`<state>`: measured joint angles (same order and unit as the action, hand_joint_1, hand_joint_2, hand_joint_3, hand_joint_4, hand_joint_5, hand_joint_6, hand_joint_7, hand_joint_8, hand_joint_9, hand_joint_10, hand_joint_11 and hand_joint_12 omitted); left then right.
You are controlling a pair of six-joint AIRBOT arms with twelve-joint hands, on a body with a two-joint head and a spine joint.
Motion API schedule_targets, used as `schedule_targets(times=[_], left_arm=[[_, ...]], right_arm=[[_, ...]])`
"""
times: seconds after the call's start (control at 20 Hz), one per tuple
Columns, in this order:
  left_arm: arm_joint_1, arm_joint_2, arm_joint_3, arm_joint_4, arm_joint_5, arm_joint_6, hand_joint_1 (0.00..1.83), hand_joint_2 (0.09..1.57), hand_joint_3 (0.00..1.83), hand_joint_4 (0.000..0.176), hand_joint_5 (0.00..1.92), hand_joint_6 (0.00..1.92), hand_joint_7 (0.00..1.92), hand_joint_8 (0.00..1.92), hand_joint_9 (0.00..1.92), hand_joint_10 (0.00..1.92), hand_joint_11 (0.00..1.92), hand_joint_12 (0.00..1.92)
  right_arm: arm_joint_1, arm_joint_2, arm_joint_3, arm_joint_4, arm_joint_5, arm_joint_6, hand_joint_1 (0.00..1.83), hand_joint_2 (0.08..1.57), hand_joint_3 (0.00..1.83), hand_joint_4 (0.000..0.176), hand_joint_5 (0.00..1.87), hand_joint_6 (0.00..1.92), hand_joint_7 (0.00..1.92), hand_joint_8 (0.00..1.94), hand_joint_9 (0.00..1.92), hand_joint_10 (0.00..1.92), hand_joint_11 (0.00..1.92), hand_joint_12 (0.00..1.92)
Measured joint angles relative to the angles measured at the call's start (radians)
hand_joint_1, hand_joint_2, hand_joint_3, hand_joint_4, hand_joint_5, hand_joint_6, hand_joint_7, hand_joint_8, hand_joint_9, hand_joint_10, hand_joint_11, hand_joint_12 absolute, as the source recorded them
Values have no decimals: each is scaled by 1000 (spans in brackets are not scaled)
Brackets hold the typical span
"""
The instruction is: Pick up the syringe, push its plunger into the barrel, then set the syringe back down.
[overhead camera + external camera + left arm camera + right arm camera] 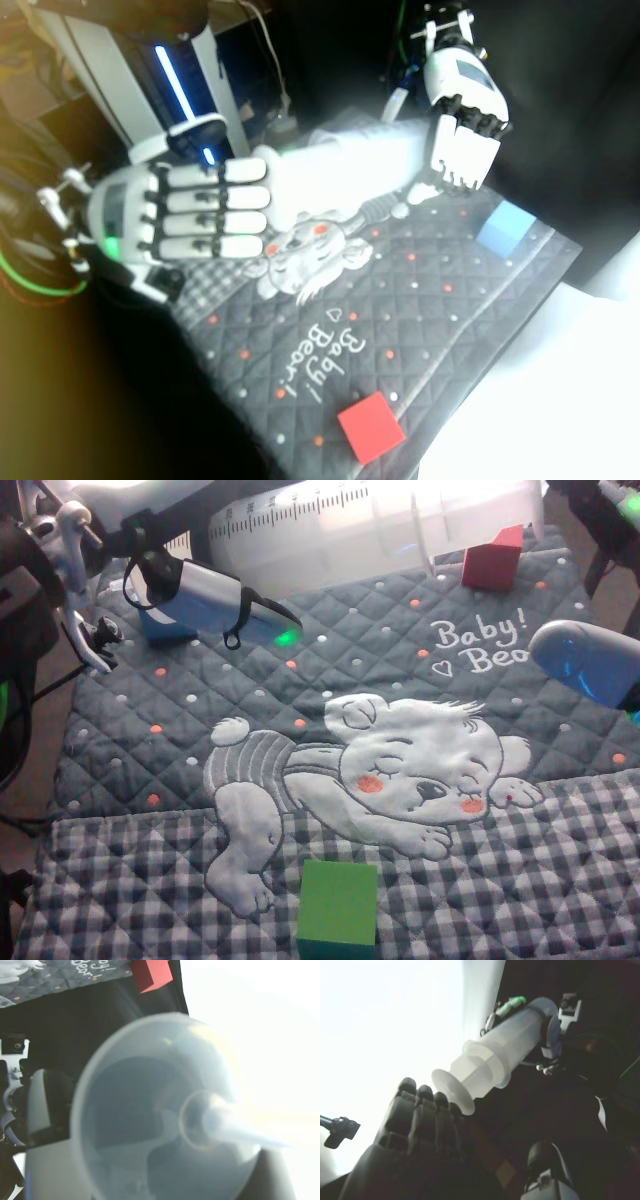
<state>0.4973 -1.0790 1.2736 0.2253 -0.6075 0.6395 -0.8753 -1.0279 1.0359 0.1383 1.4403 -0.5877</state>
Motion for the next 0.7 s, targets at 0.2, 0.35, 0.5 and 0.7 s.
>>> schedule_targets(times=[0.2,0.35,0.5,0.7], left_arm=[[-6,-2,8,4,6,0,1699,1074,0,176,1327,1921,1548,1921,1654,1921,1668,1921],[-11,-2,10,8,16,2,1718,1067,0,176,1317,1921,1544,1921,1662,1921,1678,1921],[-22,-2,10,14,27,1,1640,1096,0,176,1265,1921,1488,1921,1618,1921,1634,1921],[-37,-4,12,26,44,2,1600,1107,0,176,1264,1921,1528,1921,1642,1921,1646,1921]], right_arm=[[11,-23,18,4,5,22,0,1083,4,0,41,11,0,0,0,0,23,11],[13,-39,28,7,3,38,102,1079,0,0,49,5,0,0,0,0,25,13],[24,-46,31,11,3,39,89,991,0,0,63,7,0,0,0,0,14,9],[29,-53,37,18,6,42,0,998,0,0,30,0,0,0,0,0,28,16]])
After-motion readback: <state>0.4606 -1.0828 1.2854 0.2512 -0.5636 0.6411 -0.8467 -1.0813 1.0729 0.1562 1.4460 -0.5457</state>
